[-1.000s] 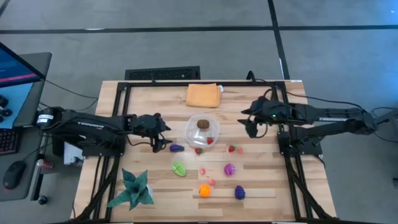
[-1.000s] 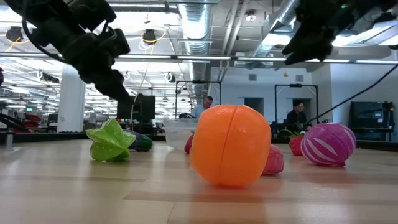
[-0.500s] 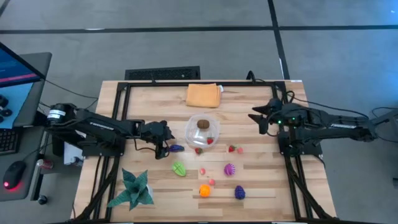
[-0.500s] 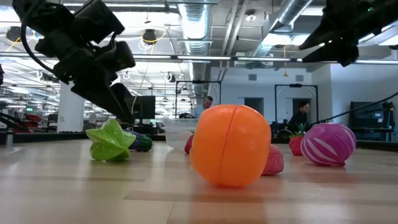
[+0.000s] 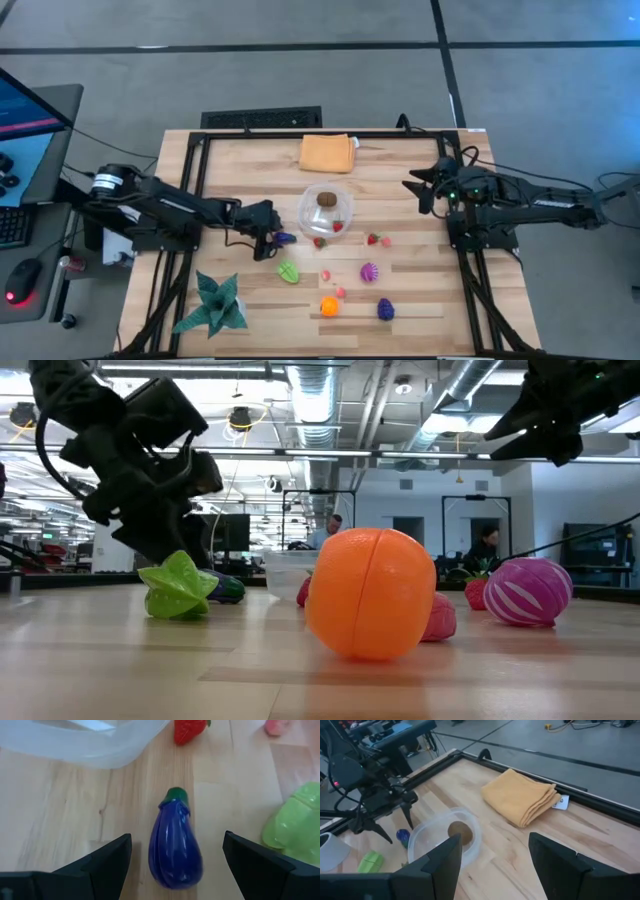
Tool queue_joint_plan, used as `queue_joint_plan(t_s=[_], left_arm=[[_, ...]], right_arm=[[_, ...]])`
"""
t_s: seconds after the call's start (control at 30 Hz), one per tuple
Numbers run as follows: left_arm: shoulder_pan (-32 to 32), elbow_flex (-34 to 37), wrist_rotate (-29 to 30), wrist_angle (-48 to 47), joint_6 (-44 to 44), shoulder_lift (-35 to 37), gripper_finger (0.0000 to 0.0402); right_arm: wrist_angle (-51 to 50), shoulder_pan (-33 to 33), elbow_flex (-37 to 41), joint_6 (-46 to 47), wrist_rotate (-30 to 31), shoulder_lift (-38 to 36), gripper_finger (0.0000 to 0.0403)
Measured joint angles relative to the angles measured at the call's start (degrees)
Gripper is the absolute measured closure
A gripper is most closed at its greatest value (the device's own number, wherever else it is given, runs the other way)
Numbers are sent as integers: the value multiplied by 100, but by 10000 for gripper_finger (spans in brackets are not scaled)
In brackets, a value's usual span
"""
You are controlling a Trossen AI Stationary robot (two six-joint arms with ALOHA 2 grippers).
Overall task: Pick and placing Produce into tupperware
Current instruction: Put the violet eggplant into the transparent container
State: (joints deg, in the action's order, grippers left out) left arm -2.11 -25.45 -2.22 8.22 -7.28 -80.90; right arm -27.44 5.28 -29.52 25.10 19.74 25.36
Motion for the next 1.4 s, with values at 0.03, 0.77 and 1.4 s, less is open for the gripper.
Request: queue_joint_plan(t_s=[0.03, 0.77, 1.4], left_arm=[[0, 0, 0, 14, -42, -66, 100], [2, 0, 270, 71, -266, -267, 192], [2, 0, 300, 34, -292, -265, 207]], right_arm=[[0, 0, 0, 0, -1, 0, 147], [0, 0, 0, 0, 129, 0, 147], [0, 0, 0, 0, 128, 0, 147]])
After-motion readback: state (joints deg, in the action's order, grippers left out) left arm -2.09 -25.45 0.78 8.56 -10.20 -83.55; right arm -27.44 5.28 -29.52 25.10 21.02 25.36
